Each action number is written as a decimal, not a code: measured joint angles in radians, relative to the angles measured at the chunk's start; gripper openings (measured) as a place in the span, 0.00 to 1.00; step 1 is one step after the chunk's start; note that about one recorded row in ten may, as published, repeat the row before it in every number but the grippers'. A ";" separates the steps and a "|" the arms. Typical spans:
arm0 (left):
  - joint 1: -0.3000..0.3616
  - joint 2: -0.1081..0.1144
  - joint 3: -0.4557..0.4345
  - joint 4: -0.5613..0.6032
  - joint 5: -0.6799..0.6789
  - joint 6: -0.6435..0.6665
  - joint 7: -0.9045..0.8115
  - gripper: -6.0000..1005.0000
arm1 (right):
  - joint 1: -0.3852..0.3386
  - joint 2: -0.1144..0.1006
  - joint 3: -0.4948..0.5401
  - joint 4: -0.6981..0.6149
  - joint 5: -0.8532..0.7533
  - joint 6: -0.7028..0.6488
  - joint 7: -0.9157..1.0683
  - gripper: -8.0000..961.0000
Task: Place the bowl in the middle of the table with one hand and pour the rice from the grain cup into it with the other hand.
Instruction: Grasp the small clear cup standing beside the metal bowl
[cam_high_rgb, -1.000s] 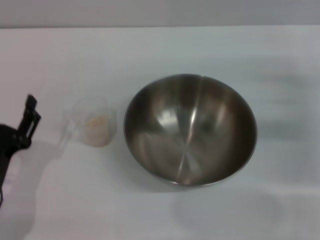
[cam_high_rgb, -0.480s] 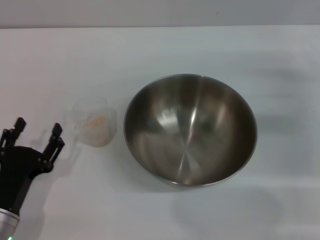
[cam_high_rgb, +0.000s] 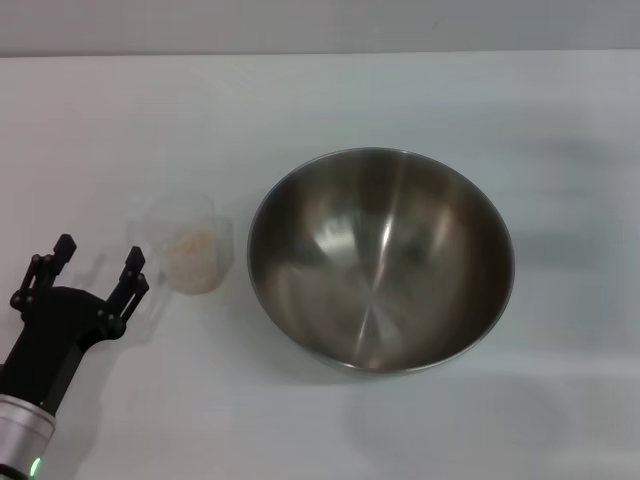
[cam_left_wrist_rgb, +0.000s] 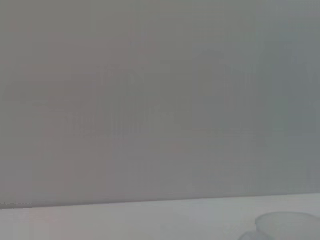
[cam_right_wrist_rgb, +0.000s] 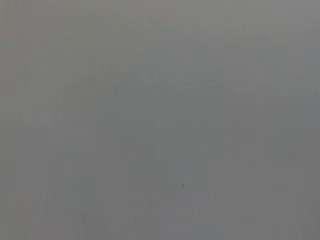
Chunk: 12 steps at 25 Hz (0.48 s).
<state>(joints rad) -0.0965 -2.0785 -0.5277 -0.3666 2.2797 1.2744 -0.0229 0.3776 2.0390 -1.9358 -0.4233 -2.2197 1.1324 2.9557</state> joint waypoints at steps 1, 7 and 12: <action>0.000 0.000 0.000 0.000 0.000 0.000 0.000 0.69 | -0.001 0.000 0.000 0.000 0.000 0.001 0.000 0.50; -0.029 0.000 -0.006 0.004 0.000 -0.034 0.000 0.68 | -0.005 0.000 0.000 0.000 0.001 0.005 0.000 0.50; -0.048 0.000 -0.012 0.012 0.000 -0.053 0.000 0.68 | -0.008 0.000 0.000 -0.002 0.000 0.007 0.000 0.50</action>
<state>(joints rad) -0.1441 -2.0786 -0.5392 -0.3542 2.2796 1.2210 -0.0230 0.3693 2.0386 -1.9358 -0.4248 -2.2200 1.1395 2.9558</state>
